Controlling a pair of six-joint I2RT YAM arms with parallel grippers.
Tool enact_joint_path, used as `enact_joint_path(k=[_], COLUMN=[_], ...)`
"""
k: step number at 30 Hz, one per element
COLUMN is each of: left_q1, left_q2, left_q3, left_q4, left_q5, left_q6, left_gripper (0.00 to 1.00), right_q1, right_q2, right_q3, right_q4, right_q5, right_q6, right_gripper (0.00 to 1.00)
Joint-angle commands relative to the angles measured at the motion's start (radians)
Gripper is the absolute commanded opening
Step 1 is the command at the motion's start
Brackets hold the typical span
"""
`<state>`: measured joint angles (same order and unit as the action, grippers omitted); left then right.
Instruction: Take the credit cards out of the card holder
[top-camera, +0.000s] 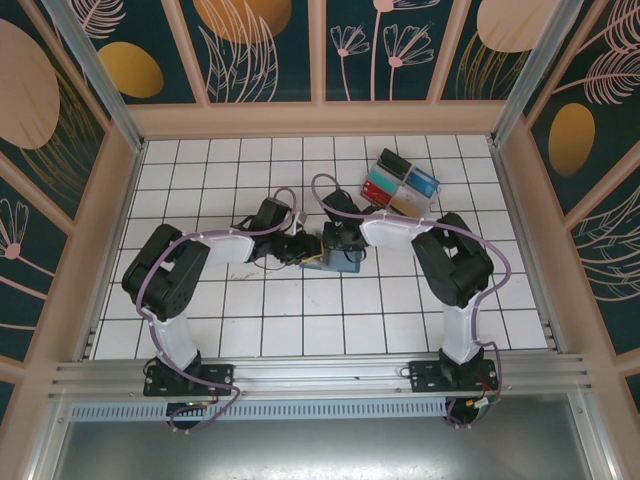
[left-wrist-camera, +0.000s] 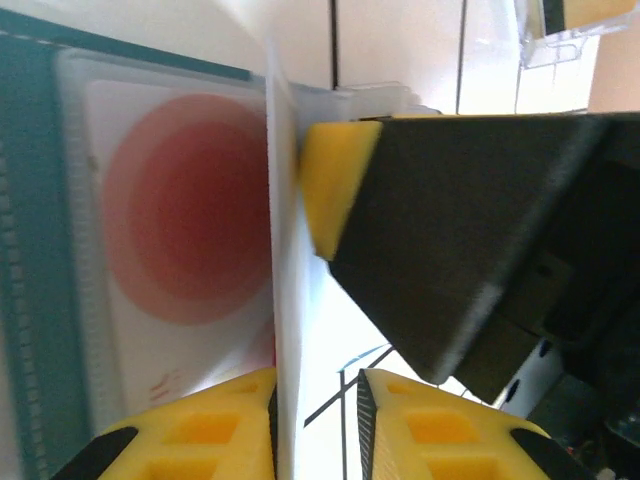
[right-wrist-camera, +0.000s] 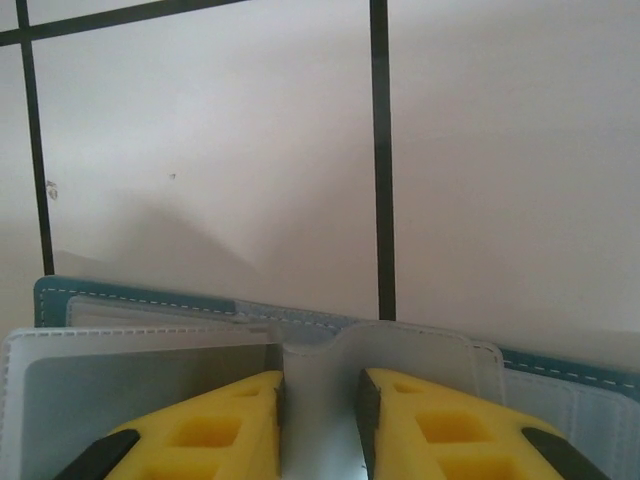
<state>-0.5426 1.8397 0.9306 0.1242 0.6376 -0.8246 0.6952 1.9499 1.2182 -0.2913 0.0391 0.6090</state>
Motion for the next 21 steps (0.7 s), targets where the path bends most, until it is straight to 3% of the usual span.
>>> enact_joint_path(k=[1,8,16,21], left_q1=[-0.003,-0.003,-0.012,-0.046], left_q2=[0.016,0.017,0.023,0.047], left_q3=[-0.004,0.025,0.018,0.036], left_q4=[0.044,-0.041,0.105,0.203], left_q5=[0.031,-0.047,0.054,0.1], left_q6=[-0.021,0.02,-0.038,-0.089], left_gripper=[0.28,0.19,0.3,0.37], right_q1=[-0.003,-0.028,-0.118,-0.142], right_q2=[0.055,-0.062,-0.316,-0.434], right_q3=[-0.072,-0.09,-0.194,-0.264], right_q4=[-0.038,0.003,0.213,0.241], right_q5=[-0.089,-0.096,-0.193,-0.142], right_q6=[0.024,0.034,0.096,0.123], right_gripper=[0.28,0.31,0.42,0.44])
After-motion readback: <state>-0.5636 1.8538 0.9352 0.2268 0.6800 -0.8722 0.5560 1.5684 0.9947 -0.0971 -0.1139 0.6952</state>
